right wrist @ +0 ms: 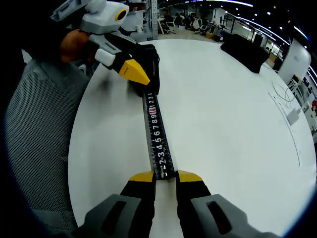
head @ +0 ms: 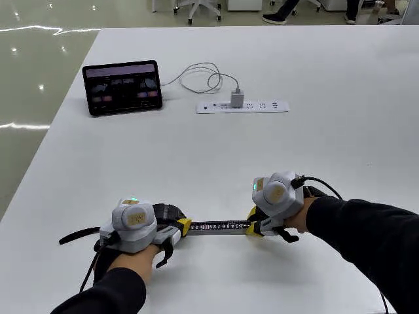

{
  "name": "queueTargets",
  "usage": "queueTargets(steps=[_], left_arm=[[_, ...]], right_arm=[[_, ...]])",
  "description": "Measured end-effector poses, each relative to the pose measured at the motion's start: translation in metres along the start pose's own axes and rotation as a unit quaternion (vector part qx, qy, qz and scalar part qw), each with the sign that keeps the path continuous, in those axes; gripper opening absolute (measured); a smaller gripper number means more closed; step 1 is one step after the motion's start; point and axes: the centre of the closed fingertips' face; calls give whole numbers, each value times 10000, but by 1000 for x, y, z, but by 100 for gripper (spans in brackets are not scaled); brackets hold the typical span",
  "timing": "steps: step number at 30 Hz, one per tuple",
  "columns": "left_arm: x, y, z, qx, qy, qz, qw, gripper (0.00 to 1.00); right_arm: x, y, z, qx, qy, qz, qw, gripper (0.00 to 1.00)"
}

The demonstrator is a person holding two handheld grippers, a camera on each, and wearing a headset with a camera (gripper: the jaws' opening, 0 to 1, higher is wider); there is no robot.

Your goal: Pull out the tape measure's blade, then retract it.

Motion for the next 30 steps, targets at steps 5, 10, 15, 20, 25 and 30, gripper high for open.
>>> queueTargets(steps=[5,10,15,20,25,30], left_arm=[[0,0,0,-10,17,4,10000,59],[0,0,1,-22,14,-2,10000,59],[0,0,0,-23,16,-2,10000,59],[0,0,0,-9,33,-3,10000,59],[0,0,0,-12,52,-5,10000,59],[0,0,0,-9,49,5,10000,59]], right_arm=[[-2,-3,0,-163,31,92,9998,11],[-4,-6,-1,-148,65,170,9997,11],[-6,-8,-1,-40,27,206,9998,11],[-8,-12,-1,-271,-16,380,9989,11],[-12,-17,-4,-235,-15,417,9989,11],[-15,-20,-4,-195,-18,401,9990,11]])
Point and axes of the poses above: the centre of the closed fingertips' face, and the gripper's own axes: x roughly backward along the fingers, z roughly to its right, y roughly out of its underside, and after that the axes turned 8 degrees about z, right-handed
